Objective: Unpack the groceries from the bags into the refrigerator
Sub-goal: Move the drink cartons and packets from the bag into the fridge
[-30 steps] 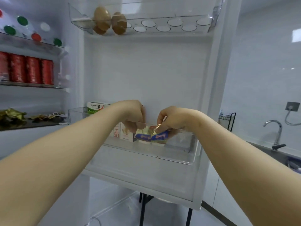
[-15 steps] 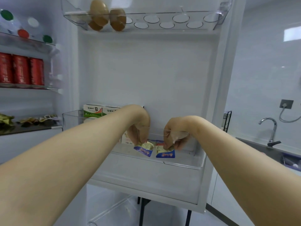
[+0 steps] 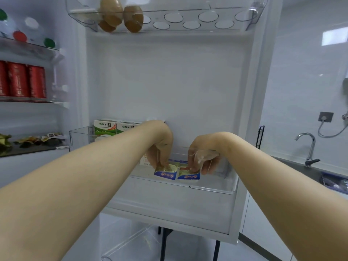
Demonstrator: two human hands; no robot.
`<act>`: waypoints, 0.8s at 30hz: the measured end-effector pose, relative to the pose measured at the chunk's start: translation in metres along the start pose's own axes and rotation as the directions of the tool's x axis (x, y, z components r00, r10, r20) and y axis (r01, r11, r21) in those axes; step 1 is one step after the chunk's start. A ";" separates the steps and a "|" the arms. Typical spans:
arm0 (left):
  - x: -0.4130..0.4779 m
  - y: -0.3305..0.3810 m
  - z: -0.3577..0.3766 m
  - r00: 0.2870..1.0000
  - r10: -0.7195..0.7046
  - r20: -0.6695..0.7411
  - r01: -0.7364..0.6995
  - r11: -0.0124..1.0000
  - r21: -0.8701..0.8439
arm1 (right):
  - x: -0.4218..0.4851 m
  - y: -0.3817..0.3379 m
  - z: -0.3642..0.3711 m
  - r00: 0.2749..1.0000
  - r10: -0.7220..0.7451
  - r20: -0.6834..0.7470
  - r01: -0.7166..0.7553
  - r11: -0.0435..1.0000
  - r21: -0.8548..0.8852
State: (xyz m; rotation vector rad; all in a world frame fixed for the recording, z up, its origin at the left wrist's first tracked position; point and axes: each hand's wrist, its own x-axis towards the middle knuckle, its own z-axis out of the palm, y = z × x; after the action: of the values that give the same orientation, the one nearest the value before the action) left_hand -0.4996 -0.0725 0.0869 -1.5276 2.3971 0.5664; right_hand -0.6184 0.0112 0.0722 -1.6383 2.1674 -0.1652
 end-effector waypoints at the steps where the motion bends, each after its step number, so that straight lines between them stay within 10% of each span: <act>1: 0.000 0.000 0.001 1.000 0.000 0.008 0.000 1.000 0.001 | 0.000 0.000 0.000 1.000 -0.003 -0.001 0.003 1.000 0.001; 17: -0.027 -0.003 0.009 0.977 0.143 -0.155 -0.167 0.974 -0.155 | -0.015 -0.007 0.000 0.980 -0.009 -0.197 0.023 0.997 0.067; 24: -0.051 -0.012 0.009 0.857 0.271 -0.437 -0.371 0.915 -0.158 | -0.022 -0.005 -0.005 0.790 -0.147 -0.595 0.173 0.985 -0.014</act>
State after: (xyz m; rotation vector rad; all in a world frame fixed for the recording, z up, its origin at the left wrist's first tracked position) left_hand -0.4673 -0.0315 0.0971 -1.4523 3.0451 0.6793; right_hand -0.6114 0.0296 0.0838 -1.9329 2.4198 -0.8837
